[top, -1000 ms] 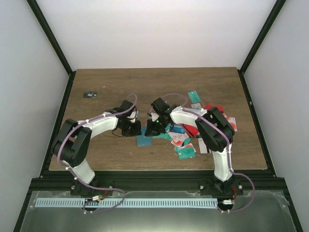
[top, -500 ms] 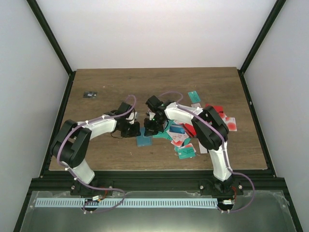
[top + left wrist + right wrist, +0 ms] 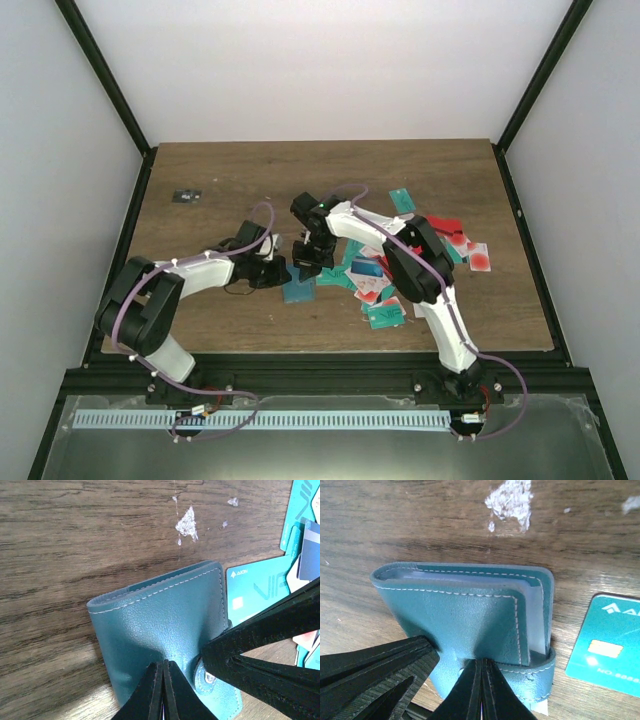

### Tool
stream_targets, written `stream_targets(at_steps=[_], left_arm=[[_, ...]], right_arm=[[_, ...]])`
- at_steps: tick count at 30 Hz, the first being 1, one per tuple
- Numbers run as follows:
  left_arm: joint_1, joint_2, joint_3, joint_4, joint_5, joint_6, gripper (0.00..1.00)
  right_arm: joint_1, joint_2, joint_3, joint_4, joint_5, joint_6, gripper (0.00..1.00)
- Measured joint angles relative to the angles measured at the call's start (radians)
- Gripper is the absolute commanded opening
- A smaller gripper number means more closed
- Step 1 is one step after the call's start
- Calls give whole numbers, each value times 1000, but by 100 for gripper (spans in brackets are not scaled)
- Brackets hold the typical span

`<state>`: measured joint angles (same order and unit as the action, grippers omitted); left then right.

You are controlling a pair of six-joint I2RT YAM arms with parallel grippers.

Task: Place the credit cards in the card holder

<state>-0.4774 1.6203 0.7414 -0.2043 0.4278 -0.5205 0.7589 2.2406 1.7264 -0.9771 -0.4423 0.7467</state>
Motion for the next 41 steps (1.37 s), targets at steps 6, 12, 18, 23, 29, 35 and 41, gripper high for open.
stream_targets(at_steps=[6,12,18,23,29,35,41], left_arm=[[0,-18,-6,8,-6,-19,4],[-19,-17,43,-78,-26,-18,4],[-34,-9,101,-182,-34,1,4],[-34,-6,142,-227,-44,9,4],[-35,-13,171,-264,-50,20,5],[-35,-84,184,-304,-64,31,12],[-35,-168,188,-315,-88,32,38]], right_arm=[[8,-14,5,-2,21,-6,8],[24,-72,-51,77,55,-39,25],[27,-135,-100,146,91,-70,38],[9,-235,-107,173,119,-92,75],[-25,-399,-185,222,179,-125,100],[-67,-549,-283,291,196,-183,100],[-145,-667,-358,353,202,-229,100]])
